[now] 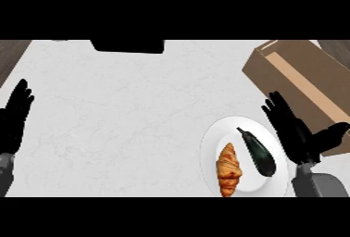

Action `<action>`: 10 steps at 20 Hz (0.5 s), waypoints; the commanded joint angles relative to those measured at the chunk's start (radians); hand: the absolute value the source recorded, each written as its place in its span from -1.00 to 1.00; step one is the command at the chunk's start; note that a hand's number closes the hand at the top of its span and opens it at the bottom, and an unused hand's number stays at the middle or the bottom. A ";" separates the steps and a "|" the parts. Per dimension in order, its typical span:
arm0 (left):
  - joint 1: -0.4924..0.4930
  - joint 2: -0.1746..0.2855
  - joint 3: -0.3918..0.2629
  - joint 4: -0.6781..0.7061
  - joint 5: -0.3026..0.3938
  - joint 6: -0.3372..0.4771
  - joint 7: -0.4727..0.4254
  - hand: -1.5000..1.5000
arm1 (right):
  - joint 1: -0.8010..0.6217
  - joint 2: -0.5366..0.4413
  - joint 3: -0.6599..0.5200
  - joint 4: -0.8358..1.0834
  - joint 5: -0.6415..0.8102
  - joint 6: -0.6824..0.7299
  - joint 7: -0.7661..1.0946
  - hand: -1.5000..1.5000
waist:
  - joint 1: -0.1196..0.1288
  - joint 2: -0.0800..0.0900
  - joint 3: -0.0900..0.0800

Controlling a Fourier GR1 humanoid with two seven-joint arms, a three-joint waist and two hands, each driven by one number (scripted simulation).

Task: Pick the croissant from the plate and place it in the cardboard box

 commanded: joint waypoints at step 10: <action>-0.080 -0.016 -0.184 -0.183 -0.076 -0.195 -0.129 0.00 | -0.157 -0.469 0.120 -0.392 0.614 -0.150 0.239 -1.00 | -0.074 -0.037 0.038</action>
